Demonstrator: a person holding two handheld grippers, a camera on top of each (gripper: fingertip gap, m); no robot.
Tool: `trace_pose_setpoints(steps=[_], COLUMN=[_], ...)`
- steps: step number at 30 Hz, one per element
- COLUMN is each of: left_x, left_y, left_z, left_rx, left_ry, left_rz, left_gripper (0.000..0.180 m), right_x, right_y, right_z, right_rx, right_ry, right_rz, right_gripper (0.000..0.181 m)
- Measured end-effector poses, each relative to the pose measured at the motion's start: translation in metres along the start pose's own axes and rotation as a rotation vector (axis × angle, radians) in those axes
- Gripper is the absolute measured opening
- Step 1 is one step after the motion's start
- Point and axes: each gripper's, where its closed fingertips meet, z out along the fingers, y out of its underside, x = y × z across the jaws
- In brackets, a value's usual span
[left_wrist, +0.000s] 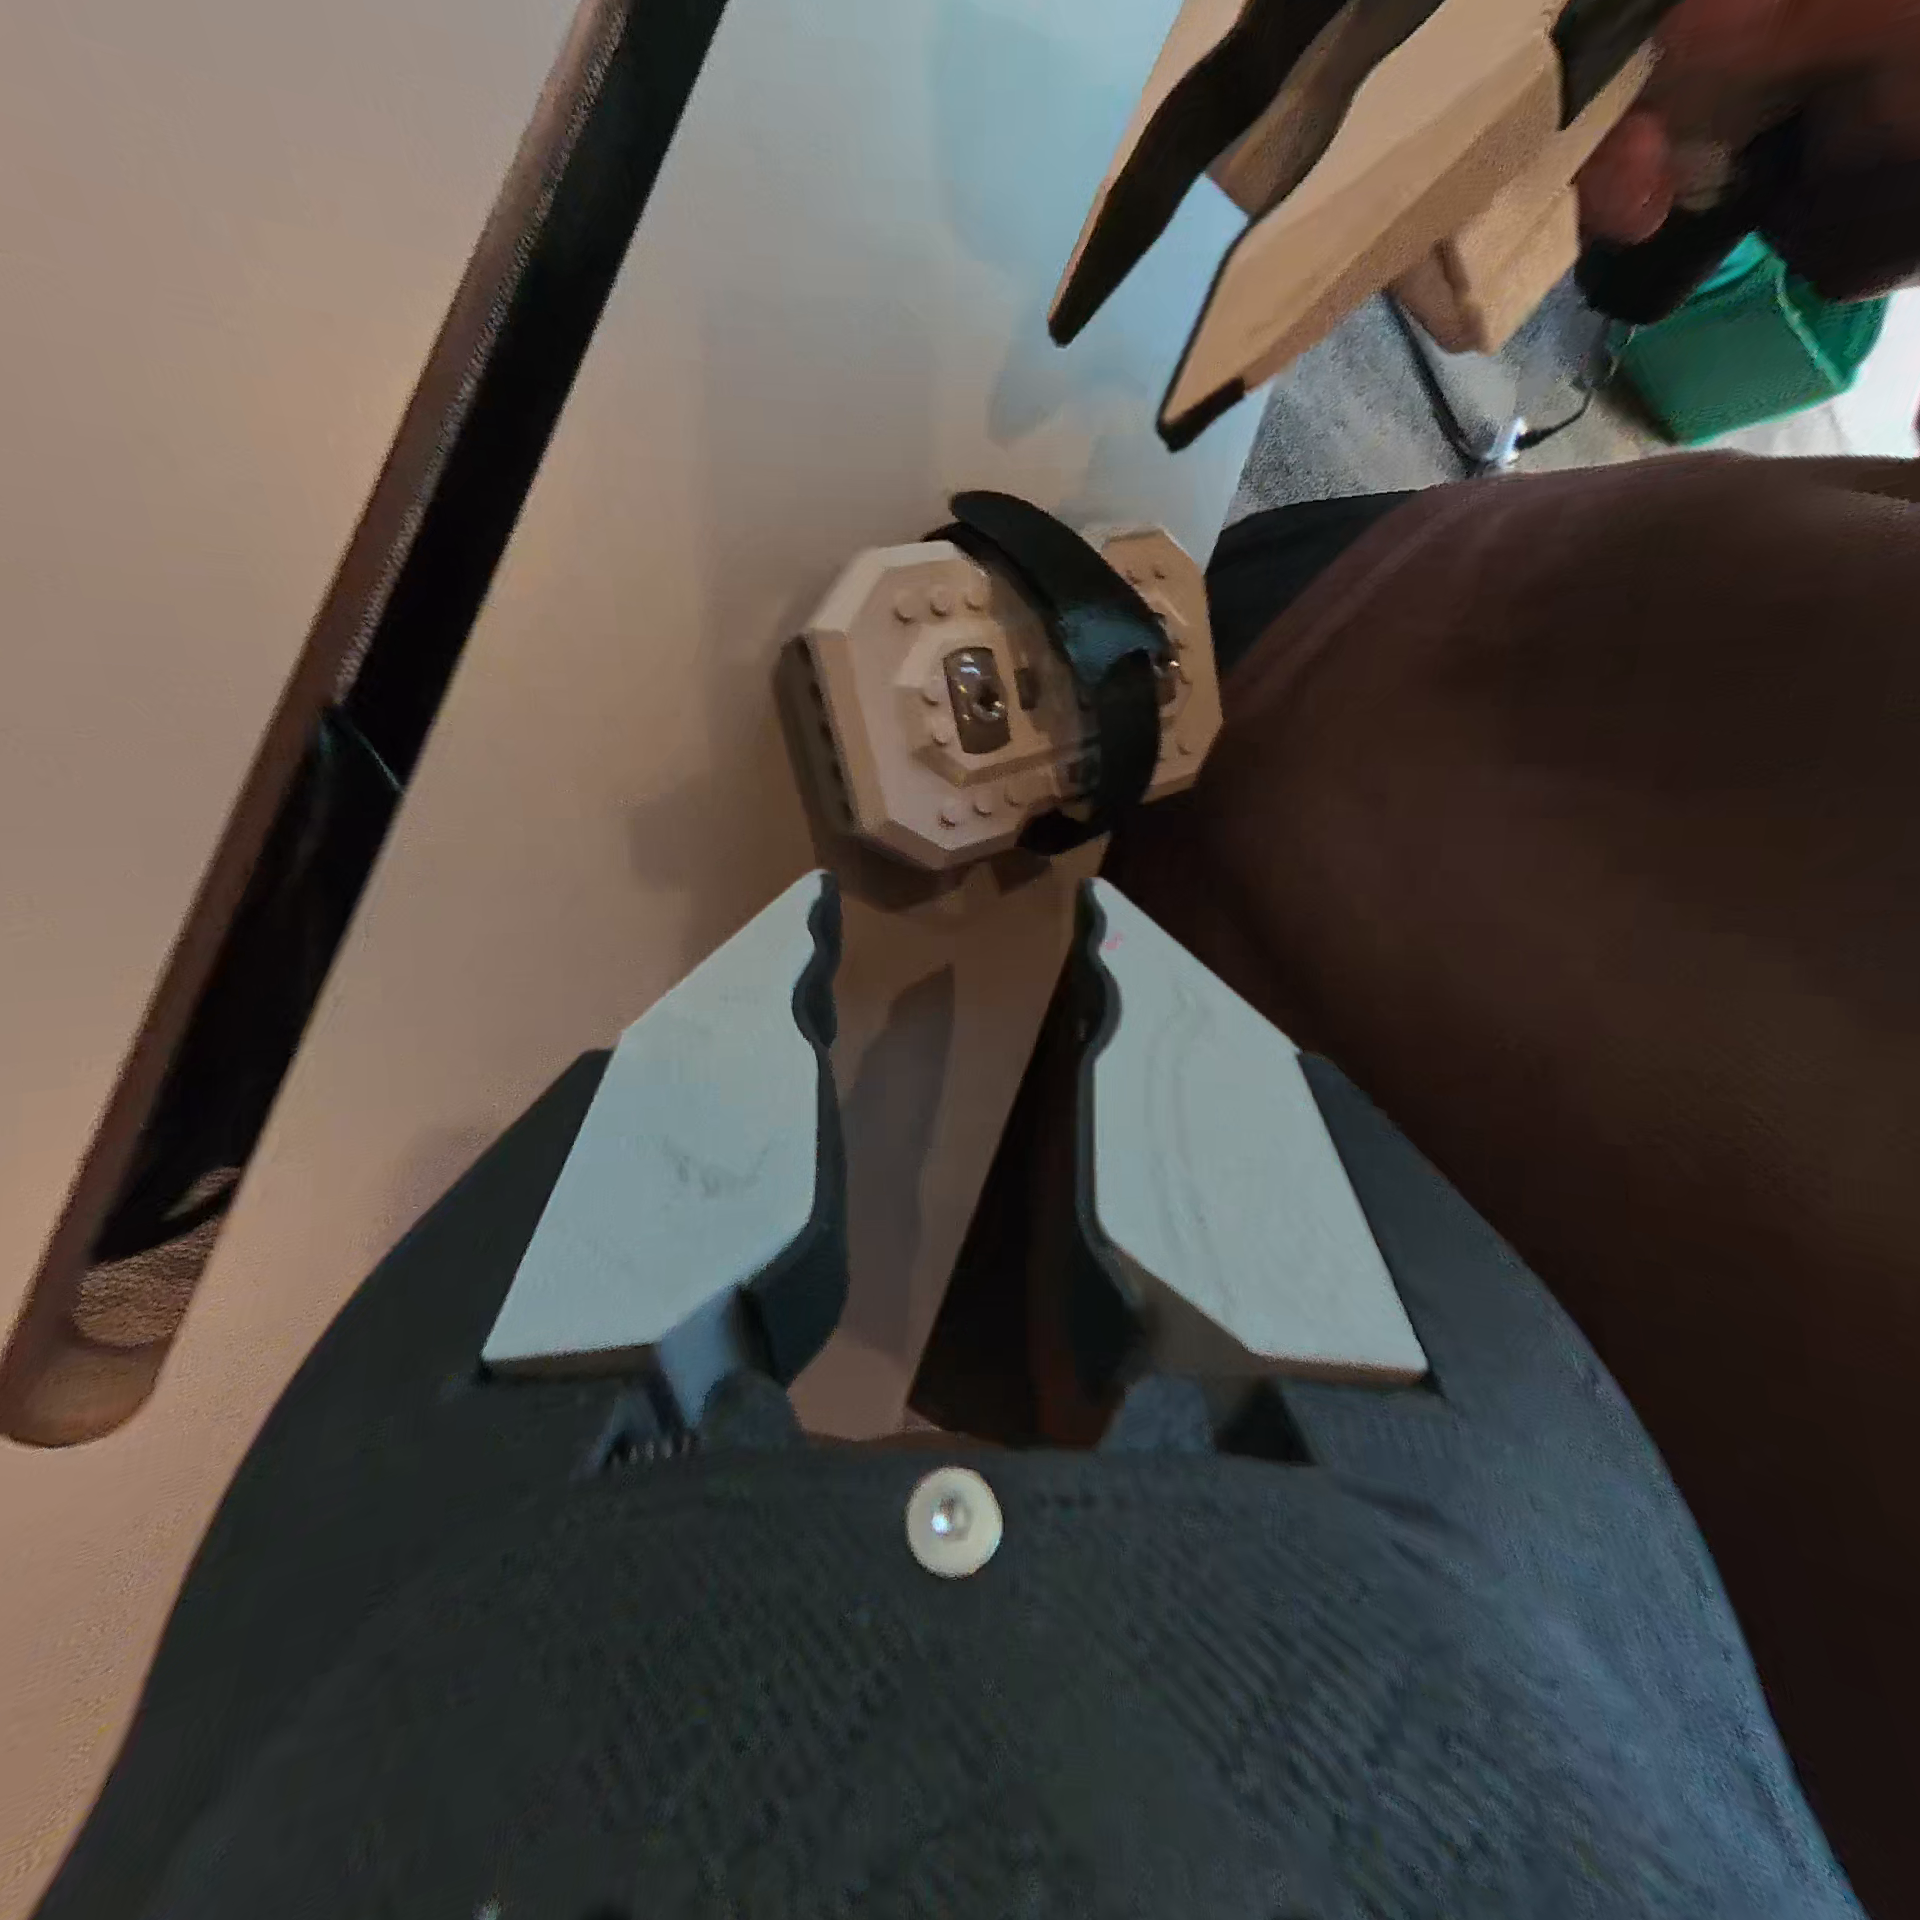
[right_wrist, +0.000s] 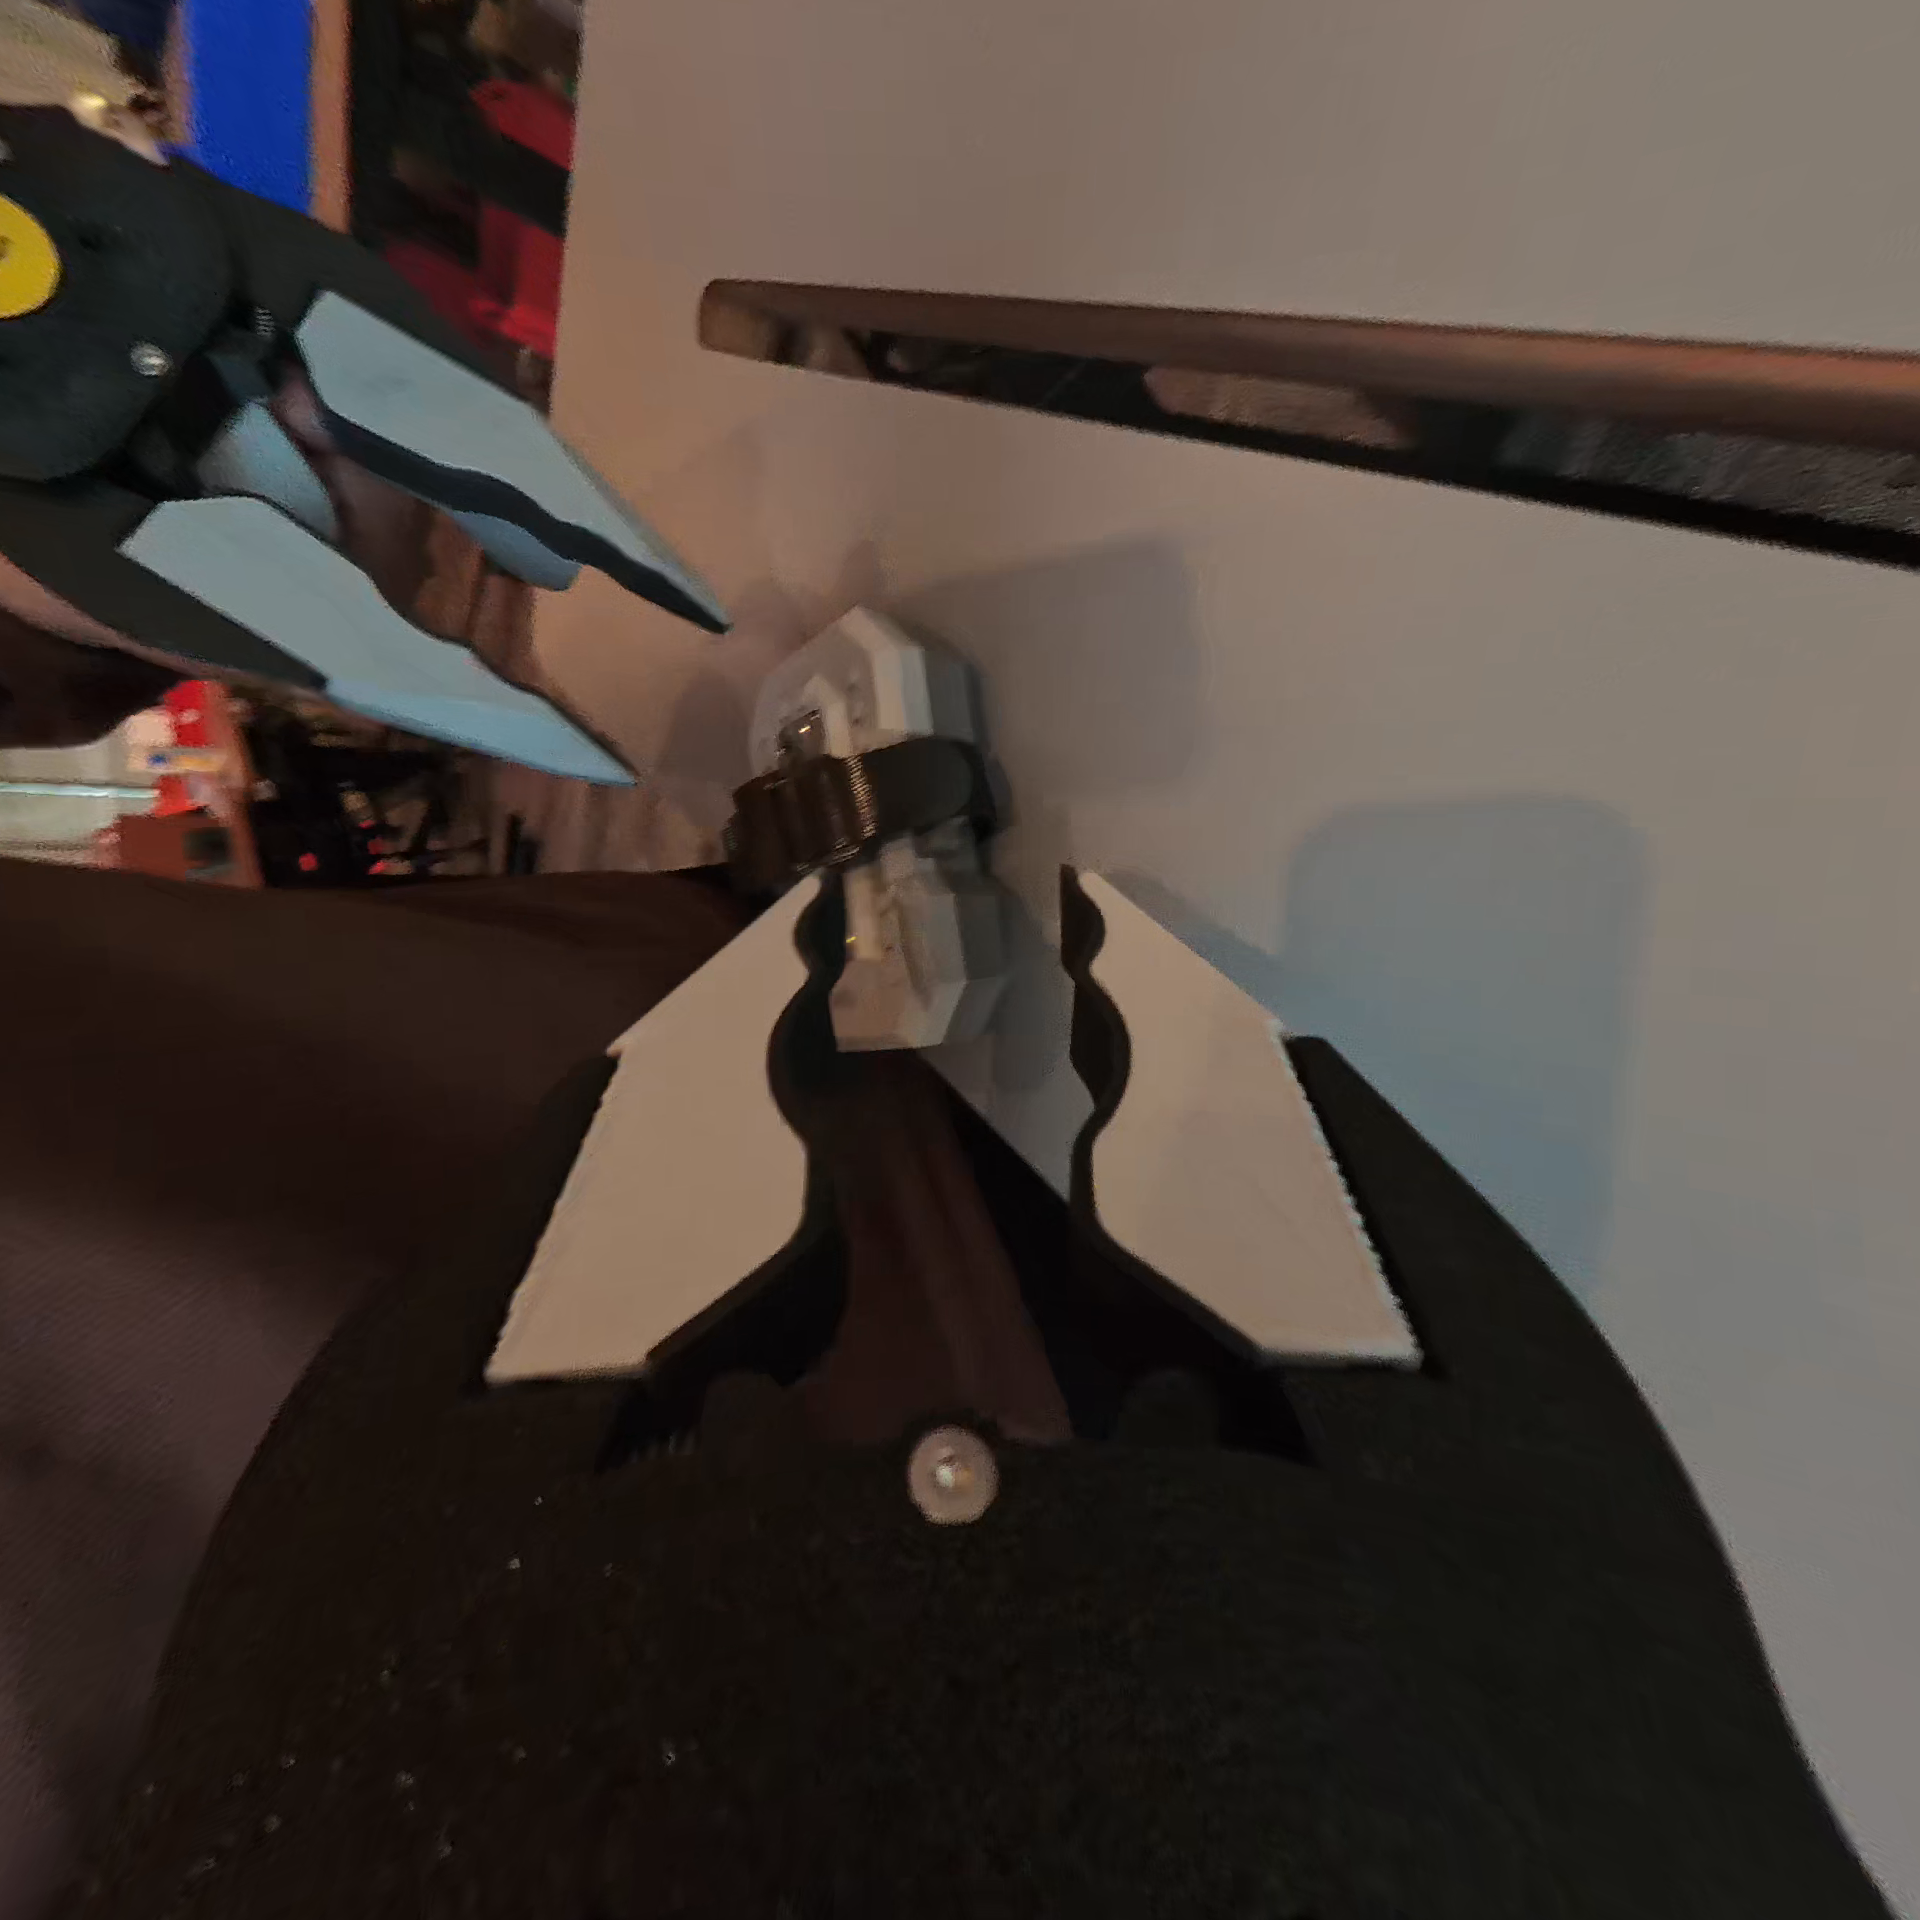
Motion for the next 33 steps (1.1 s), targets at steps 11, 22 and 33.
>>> trace_pose_setpoints(steps=[11,22,33], left_x=[-0.03,-0.018,-0.031], left_y=[0.005,-0.01,-0.002], left_z=[-0.021,-0.004,-0.009], left_rx=[-0.148,-0.139,-0.015], left_ry=[-0.25,-0.229,-0.466], left_rz=[0.354,0.646,0.274], left_gripper=[0.059,0.088,0.117], right_x=[0.001,-0.022,-0.027], right_y=[0.031,0.032,0.055], right_z=[-0.01,0.025,0.013], right_rx=[-0.323,-0.302,-0.329], right_ry=[0.488,0.552,0.67], right_rz=[-0.424,-0.533,-0.288], right_gripper=[0.074,0.076,0.117])
